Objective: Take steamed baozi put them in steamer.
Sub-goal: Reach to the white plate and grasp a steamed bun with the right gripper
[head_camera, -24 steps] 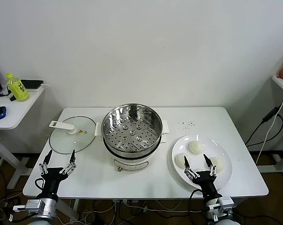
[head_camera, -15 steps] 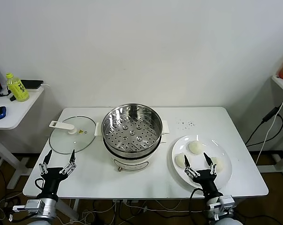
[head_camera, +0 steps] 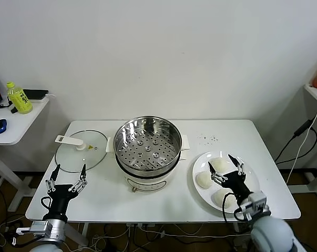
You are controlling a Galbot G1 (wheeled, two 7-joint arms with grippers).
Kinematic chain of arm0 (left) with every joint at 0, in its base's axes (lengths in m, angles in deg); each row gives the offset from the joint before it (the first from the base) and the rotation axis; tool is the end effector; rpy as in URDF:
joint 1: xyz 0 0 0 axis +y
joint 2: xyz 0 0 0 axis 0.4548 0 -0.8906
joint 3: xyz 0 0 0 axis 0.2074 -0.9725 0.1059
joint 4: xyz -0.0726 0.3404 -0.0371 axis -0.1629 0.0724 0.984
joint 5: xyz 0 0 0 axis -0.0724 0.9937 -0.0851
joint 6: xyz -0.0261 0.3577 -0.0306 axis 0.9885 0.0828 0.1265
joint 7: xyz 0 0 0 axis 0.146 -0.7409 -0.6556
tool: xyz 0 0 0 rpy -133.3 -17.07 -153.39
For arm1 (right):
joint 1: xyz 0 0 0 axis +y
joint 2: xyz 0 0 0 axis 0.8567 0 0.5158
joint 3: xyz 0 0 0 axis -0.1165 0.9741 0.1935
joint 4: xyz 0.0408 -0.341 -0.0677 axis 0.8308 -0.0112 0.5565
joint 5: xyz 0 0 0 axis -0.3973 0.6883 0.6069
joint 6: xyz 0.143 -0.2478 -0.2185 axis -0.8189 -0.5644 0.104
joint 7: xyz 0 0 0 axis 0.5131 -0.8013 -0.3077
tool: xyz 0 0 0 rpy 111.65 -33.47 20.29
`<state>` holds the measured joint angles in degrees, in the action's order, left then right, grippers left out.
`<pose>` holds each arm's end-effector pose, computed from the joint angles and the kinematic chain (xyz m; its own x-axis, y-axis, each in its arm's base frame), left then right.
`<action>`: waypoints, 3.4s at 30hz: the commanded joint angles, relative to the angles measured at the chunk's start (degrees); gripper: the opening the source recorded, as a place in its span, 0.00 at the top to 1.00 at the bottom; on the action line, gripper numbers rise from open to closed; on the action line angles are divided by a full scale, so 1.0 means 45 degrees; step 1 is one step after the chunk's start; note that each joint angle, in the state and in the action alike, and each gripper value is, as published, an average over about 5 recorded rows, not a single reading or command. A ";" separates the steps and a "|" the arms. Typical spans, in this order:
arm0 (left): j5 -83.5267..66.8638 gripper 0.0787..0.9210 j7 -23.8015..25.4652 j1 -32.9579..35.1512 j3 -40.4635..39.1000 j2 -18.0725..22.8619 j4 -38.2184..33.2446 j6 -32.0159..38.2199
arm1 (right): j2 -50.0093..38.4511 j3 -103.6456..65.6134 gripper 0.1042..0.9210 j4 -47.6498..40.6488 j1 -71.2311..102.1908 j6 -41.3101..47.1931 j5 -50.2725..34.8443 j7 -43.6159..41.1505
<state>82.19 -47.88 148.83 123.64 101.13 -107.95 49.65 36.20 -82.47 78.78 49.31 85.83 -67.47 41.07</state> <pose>0.1656 0.0945 -0.3252 -0.9986 -0.0509 -0.0139 -0.0518 0.9960 0.0731 0.2590 -0.1189 -0.2747 -0.8841 -0.3079 0.3515 -0.4212 0.8509 -0.3141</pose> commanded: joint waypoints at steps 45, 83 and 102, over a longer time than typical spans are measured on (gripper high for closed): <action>0.0917 0.12 -0.0421 -0.0303 -0.0575 0.0124 0.0310 -0.0503 | -0.3462 1.8901 0.12 -0.8003 -2.0544 0.0461 0.1190 -1.1025; 0.0861 0.12 -0.0558 -0.0118 -0.0536 0.0187 0.0008 -0.0614 | -0.0712 2.0400 0.12 -1.1065 -1.9788 -0.0135 0.1821 -1.1179; 0.0856 0.12 -0.0570 -0.0045 -0.0479 0.0157 0.0103 -0.0563 | -0.0408 1.9952 0.12 -1.1521 -1.9141 -0.0155 0.2039 -1.1070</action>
<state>86.08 -50.45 148.60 121.47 101.88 -107.57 47.10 34.08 7.34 27.22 -37.17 85.17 -58.39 -8.80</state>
